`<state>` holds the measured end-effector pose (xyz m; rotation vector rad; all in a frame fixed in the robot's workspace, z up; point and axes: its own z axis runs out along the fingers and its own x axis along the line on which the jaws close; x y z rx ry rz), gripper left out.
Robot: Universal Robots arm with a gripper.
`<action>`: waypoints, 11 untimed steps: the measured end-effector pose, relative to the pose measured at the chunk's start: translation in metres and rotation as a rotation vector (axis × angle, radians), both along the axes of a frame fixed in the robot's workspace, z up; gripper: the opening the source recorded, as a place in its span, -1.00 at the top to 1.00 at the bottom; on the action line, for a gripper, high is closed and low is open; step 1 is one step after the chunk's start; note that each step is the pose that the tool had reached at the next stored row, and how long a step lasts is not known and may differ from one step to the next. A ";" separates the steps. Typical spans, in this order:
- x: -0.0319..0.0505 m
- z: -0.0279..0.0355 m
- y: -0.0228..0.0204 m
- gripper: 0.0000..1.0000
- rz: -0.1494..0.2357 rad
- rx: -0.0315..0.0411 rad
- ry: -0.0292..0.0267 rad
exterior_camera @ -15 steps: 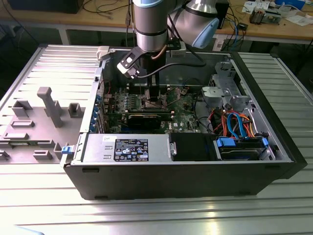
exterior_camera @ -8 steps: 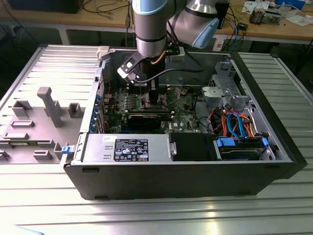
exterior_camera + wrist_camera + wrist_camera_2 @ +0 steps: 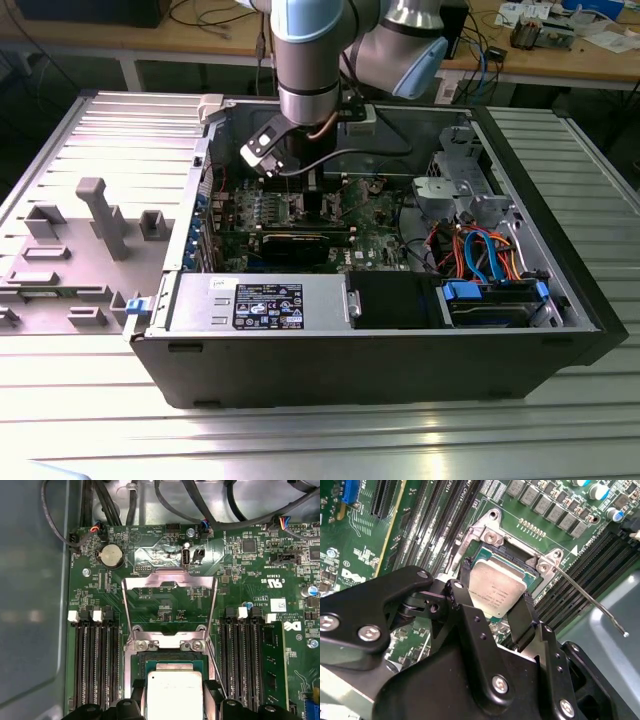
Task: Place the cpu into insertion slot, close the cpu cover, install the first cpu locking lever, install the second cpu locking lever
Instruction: 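Place the cpu into insertion slot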
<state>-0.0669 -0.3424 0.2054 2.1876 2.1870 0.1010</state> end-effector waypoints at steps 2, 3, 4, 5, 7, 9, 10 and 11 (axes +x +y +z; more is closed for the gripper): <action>0.0016 -0.0020 0.0015 -0.09 0.006 -0.0039 0.0001; 0.0022 -0.0027 0.0023 -0.09 0.006 -0.0039 0.0000; 0.0023 -0.0031 0.0025 -0.09 0.006 -0.0038 -0.0001; 0.0023 -0.0035 0.0027 -0.09 0.006 -0.0039 0.0000; 0.0023 -0.0056 0.0035 -0.09 0.006 -0.0042 0.0002; 0.0023 -0.0062 0.0038 -0.09 0.009 -0.0040 0.0002; 0.0022 -0.0062 0.0039 -0.09 0.012 -0.0040 0.0002; 0.0022 -0.0063 0.0040 -0.09 0.013 -0.0039 0.0002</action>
